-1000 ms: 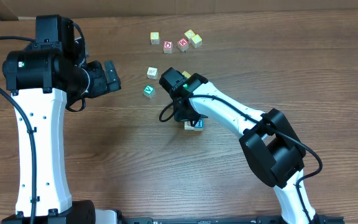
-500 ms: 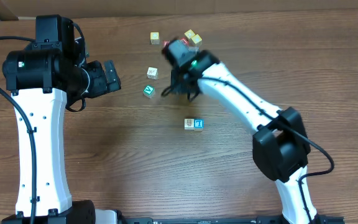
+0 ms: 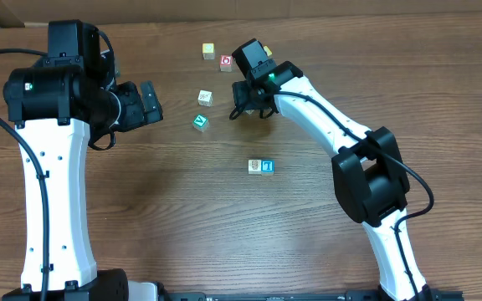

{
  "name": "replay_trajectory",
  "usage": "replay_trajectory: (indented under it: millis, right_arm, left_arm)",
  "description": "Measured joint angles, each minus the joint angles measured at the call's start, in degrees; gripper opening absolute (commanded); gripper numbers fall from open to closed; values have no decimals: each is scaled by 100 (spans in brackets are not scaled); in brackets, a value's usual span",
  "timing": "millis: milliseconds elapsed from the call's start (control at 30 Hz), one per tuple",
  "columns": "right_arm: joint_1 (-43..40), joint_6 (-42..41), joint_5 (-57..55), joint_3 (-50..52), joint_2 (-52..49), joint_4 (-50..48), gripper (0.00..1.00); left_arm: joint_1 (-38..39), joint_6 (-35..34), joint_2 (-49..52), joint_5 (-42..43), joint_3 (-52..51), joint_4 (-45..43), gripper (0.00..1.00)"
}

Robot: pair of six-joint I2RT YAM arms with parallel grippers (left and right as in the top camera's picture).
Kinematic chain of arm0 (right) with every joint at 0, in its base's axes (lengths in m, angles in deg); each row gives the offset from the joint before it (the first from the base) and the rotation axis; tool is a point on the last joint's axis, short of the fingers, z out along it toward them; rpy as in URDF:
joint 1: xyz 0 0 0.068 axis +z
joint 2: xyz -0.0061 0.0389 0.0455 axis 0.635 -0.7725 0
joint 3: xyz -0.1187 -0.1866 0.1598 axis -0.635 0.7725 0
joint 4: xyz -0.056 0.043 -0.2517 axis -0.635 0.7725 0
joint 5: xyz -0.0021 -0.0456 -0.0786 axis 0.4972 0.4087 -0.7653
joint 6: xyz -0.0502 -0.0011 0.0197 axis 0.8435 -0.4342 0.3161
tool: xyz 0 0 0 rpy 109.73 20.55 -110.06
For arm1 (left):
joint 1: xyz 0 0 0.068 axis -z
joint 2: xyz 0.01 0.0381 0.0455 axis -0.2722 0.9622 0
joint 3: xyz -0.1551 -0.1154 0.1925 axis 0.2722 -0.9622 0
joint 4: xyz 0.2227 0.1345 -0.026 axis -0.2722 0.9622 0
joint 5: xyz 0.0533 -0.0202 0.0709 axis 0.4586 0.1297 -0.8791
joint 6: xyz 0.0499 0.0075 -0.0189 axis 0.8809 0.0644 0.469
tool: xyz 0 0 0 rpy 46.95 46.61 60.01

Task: Flip 5 blocks

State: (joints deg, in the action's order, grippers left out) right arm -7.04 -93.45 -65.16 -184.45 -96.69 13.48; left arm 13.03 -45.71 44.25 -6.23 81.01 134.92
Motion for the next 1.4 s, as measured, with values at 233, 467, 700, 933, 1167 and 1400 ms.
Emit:
replay_trajectory:
  millis: [233, 467, 700, 933, 1167, 1400]
  right_arm:
    - [0, 107, 7, 2, 0, -455, 60]
    - [2, 769, 17, 238, 0, -767, 67]
    - [0, 1202, 24, 343, 0, -752, 66]
    - [0, 1314, 142, 343, -39, -802, 66]
    - [0, 1475, 142, 354, -267, -844, 52]
    - [0, 1502, 142, 365, -275, -713, 50]
  left_arm:
    - [0, 0, 0, 0, 0, 0, 100]
    - [0, 0, 0, 0, 0, 0, 100]
    - [0, 0, 0, 0, 0, 0, 100]
    - [0, 0, 0, 0, 0, 0, 100]
    - [0, 0, 0, 0, 0, 0, 100]
    - [0, 0, 0, 0, 0, 0, 100]
